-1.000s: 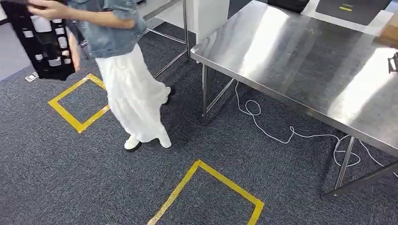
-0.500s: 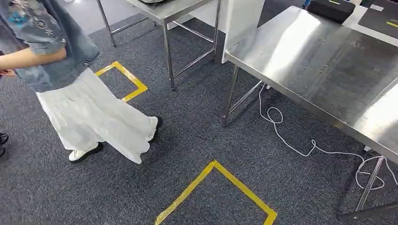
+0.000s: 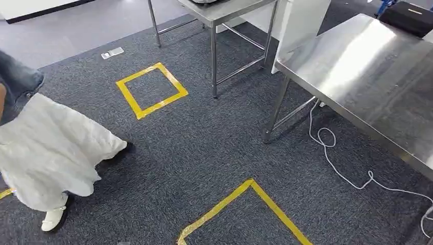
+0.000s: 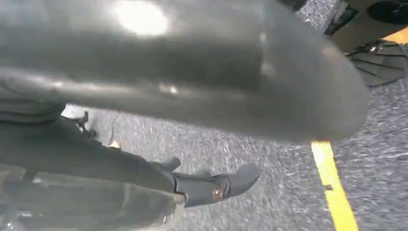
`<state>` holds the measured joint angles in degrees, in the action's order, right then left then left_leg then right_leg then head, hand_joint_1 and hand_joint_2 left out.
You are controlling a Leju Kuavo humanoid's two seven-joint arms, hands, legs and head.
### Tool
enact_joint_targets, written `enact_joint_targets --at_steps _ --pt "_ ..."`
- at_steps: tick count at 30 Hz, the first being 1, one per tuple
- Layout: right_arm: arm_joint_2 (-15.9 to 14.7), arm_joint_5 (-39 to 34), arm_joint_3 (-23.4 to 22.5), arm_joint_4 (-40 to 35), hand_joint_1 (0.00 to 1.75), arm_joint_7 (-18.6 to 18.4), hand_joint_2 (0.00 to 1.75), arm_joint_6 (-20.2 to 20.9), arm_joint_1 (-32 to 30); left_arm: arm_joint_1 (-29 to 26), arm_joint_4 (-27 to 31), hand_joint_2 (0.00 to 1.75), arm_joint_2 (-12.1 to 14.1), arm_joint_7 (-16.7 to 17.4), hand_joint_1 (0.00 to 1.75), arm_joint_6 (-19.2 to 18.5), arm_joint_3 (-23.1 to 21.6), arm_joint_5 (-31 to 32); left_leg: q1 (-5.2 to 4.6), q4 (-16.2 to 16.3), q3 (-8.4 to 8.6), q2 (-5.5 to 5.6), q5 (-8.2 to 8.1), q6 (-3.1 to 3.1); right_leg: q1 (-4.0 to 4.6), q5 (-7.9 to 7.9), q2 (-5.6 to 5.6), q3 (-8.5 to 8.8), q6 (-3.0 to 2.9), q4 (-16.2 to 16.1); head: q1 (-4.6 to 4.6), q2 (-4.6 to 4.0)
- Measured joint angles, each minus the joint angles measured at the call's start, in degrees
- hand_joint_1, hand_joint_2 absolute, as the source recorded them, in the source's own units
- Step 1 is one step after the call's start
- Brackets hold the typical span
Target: Take the parts from the cabinet and place them on the table.
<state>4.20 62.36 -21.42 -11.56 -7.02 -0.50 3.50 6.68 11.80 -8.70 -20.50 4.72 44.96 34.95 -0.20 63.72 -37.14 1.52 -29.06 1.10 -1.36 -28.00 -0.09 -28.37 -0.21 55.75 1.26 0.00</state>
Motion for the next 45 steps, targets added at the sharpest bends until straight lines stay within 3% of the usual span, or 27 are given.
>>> enact_joint_targets --at_steps 2,4,6,7,8,12,13,15,17,19,20,22,23,24,27,28,30,32,34,36,37,38,39,40,43,44,45 --pt "0.1 0.2 0.0 0.0 0.0 -0.2 0.0 0.2 -0.2 0.3 0.0 0.0 0.0 0.2 0.0 -0.1 0.0 0.1 0.65 9.8 -4.64 -0.78 -4.43 -0.73 0.2 -0.05 -1.73 -0.15 -0.06 0.0 -0.1 0.0" --pt "0.1 0.2 0.2 0.1 0.0 -0.2 0.0 0.3 -0.3 0.2 0.0 0.0 0.0 0.4 0.0 -0.1 0.0 0.2 1.41 12.0 -5.72 -1.22 -3.99 -1.39 0.14 -0.08 -3.2 -0.24 -0.02 0.1 -0.06 0.0" --pt "0.3 0.2 0.3 0.1 0.0 -0.2 0.0 0.3 -0.1 0.3 0.0 0.0 0.0 0.5 0.0 -0.1 0.0 0.3 2.09 3.7 -1.25 -2.29 0.38 -1.95 -0.13 -0.35 -4.4 -0.08 0.42 0.1 -0.04 0.0" --pt "0.4 0.3 0.3 0.1 0.0 -0.3 0.0 0.5 -0.1 0.4 0.0 0.0 0.1 0.6 0.0 -0.1 0.0 0.5 2.25 -1.7 1.92 -3.89 2.42 -2.17 -0.22 -0.59 -4.95 0.12 0.79 0.3 -0.04 0.0" --pt "0.3 0.4 0.3 0.1 0.0 -0.4 0.0 0.6 -0.1 0.5 0.0 0.0 -0.1 0.6 0.0 -0.1 -0.1 0.6 2.01 -5.4 3.87 -7.23 2.28 -2.33 0.5 -1.01 -5.5 0.27 1.42 0.6 0.11 0.0" --pt "0.5 0.7 0.4 0.1 0.0 -0.7 0.0 0.9 0.1 0.7 0.0 0.0 0.1 1.1 0.0 -0.3 -0.1 1.5 0.76 -5.5 3.47 -3.97 2.54 -0.57 0.86 -1.24 -7.59 0.98 3.03 0.2 -0.45 0.0" --pt "0.5 0.7 0.4 0.1 0.0 -0.8 0.0 0.9 0.1 0.7 0.0 0.0 0.0 1.2 0.0 -0.3 -0.2 1.7 1.1 -6.1 3.81 -3.28 3.14 0.31 0.76 -1.66 -7.15 0.74 3.55 0.5 -0.46 0.0" --pt "0.6 0.9 0.4 0.1 0.0 -0.8 0.0 1.0 0.1 0.7 0.0 0.0 0.1 1.6 0.0 -0.5 -0.4 1.9 1.08 -6.1 3.58 -2.13 3.46 1.21 0.23 -4.77 -1.93 -1.37 2.83 5.6 -0.7 0.0" --pt "0.7 0.9 0.4 0.2 0.0 -0.9 0.0 1.2 -0.2 0.8 0.0 0.0 0.1 1.6 0.0 -0.6 -0.6 2.5 0.88 -6.1 3.35 -0.42 3.51 1.43 0.21 -8.86 -0.48 -6.36 2.28 15.7 -0.72 0.0" --pt "0.7 0.9 0.4 0.2 0.0 -1.0 0.0 1.4 -0.3 0.7 0.0 0.0 0.1 1.7 0.0 -0.9 -0.9 2.9 0.62 -6.1 3.32 1.4 3.56 1.49 0.45 -9.31 -0.1 -8.76 2.9 19.7 -0.74 0.0" --pt "0.7 0.9 0.4 0.2 0.0 -1.0 0.0 1.5 -0.4 0.6 0.0 0.0 0.1 1.8 0.0 -1.1 -0.9 3.1 0.52 -6.1 3.38 2.31 3.58 1.5 0.47 -7.74 0.01 -7.84 3.44 17.2 -0.76 0.0" --pt "0.7 0.9 0.4 0.2 0.0 -1.0 0.0 1.6 -0.2 0.6 0.0 0.0 0.1 2.0 0.0 -1.2 -1.2 3.6 0.49 -6.1 3.58 3.99 3.63 1.43 0.47 -3.1 1.18 -3.29 4.29 7.1 -0.74 0.0" --pt "0.7 0.9 0.4 0.2 0.0 -0.9 0.0 1.6 -0.2 0.6 0.0 0.0 0.1 2.1 0.0 -1.3 -1.4 3.6 0.53 -6.1 3.55 4.66 3.69 1.33 0.35 -1.34 3.75 -1.17 4.26 2.1 -0.93 0.0" --pt "0.7 0.9 0.4 0.2 0.0 -0.8 0.0 1.6 -0.3 0.7 0.0 0.0 0.2 2.3 0.0 -1.3 -1.5 3.7 -0.01 -5.8 3.45 5.35 3.69 0.95 0.54 -1.2 4.29 -1.26 3.43 1.3 -0.91 0.0" --pt "0.8 1.0 0.4 0.2 0.0 -0.4 0.0 1.6 0.0 0.4 0.0 0.0 0.3 3.0 0.0 -1.0 -1.6 4.2 0.38 -6.1 2.94 6.54 4.17 0.09 1.0 -0.9 2.67 -0.89 2.13 1.4 -0.89 0.0" --pt "0.9 1.1 0.4 0.2 0.0 -0.4 0.0 1.6 -0.1 0.3 0.0 0.0 0.5 3.2 0.0 -0.8 -1.6 4.2 0.41 -5.8 2.65 6.74 4.09 -0.21 0.3 -0.47 1.92 -0.7 1.51 1.0 -0.83 0.0" --pt "1.1 1.4 0.4 0.2 0.0 -0.2 0.0 1.7 -0.1 0.2 0.0 0.0 0.5 3.4 0.0 -0.3 -1.6 4.2 0.23 -1.6 0.81 0.56 0.74 -0.61 0.21 -0.32 0.53 -0.6 0.25 0.7 -0.47 0.0" --pt "1.2 1.4 0.4 0.2 0.0 -0.1 0.0 1.7 -0.4 0.3 0.0 0.0 0.6 3.4 0.0 -0.1 -1.6 4.2 0.63 7.9 -3.74 -0.76 -3.97 -1.15 0.59 -0.55 -1.25 -0.63 -0.07 0.7 -0.45 0.0" --pt "1.2 1.6 0.4 0.2 0.0 -0.1 0.0 1.7 -0.6 0.1 0.0 0.0 0.6 3.4 0.0 -0.1 -1.6 4.2 1.04 13.0 -6.21 -1.06 -5.02 -1.58 0.66 -0.63 -2.95 -0.69 -0.14 0.7 -0.37 0.0" --pt "1.3 2.0 0.4 0.2 0.0 0.0 0.0 2.0 -0.5 -0.1 0.0 0.0 0.7 3.4 0.0 0.2 -1.6 4.2 1.51 7.6 -3.2 -1.69 -1.52 -1.92 0.63 -0.72 -4.36 -0.61 -0.16 0.8 -0.32 0.0" --pt "1.4 2.2 0.4 0.2 0.0 0.0 0.0 2.1 -0.4 -0.1 0.0 0.0 0.9 3.4 0.0 0.4 -1.5 4.1 1.72 1.6 0.2 -2.84 1.1 -2.04 0.61 -0.91 -5.11 -0.39 -0.02 0.8 -0.41 0.0" --pt "1.4 2.6 0.4 0.2 0.0 0.0 0.0 2.2 -0.4 -0.1 0.0 0.0 1.0 3.4 0.0 0.6 -1.5 4.0 1.76 -2.8 2.88 -5.16 2.46 -2.03 0.67 -1.1 -5.58 -0.17 0.25 0.8 -0.32 0.0" --pt "1.4 2.9 0.4 0.2 0.0 0.0 0.0 2.2 -0.4 0.1 0.0 0.0 0.9 3.4 0.0 0.6 -1.4 3.9 1.27 -5.3 4.21 -7.54 2.11 -1.92 1.56 -1.53 -6.09 -0.52 0.73 1.1 -0.26 0.0" --pt "1.4 3.1 0.4 0.2 0.0 0.0 0.0 2.3 -0.4 0.1 0.0 0.0 1.0 3.3 0.0 0.7 -1.4 3.8 1.26 -5.2 4.13 -6.06 2.18 -1.33 1.55 -1.65 -6.54 -0.4 0.98 0.8 -0.61 0.0" --pt "1.4 3.9 0.4 0.2 0.0 0.0 0.0 2.7 -0.1 -0.4 0.0 0.0 1.3 3.3 0.0 0.8 -1.0 3.6 0.55 -5.8 3.74 -4.02 2.69 0.12 1.73 -1.59 -8.67 0.75 2.03 0.6 -0.8 0.0" --pt "1.5 4.0 0.5 0.2 0.0 0.0 0.0 2.8 -0.1 -0.5 0.0 0.0 1.3 3.3 0.0 0.8 -0.9 3.6 1.15 -6.2 4.14 -3.42 3.18 0.75 1.32 -2.33 -6.32 -0.01 2.37 1.5 -0.89 0.0" --pt "1.5 4.1 0.5 0.2 0.0 0.0 0.0 2.8 -0.1 -0.6 0.0 0.0 1.4 3.3 0.0 0.8 -0.7 3.6 1.02 -6.4 4.04 -2.81 3.38 1.12 1.18 -3.85 -2.77 -0.85 1.99 3.8 -1.04 0.0"
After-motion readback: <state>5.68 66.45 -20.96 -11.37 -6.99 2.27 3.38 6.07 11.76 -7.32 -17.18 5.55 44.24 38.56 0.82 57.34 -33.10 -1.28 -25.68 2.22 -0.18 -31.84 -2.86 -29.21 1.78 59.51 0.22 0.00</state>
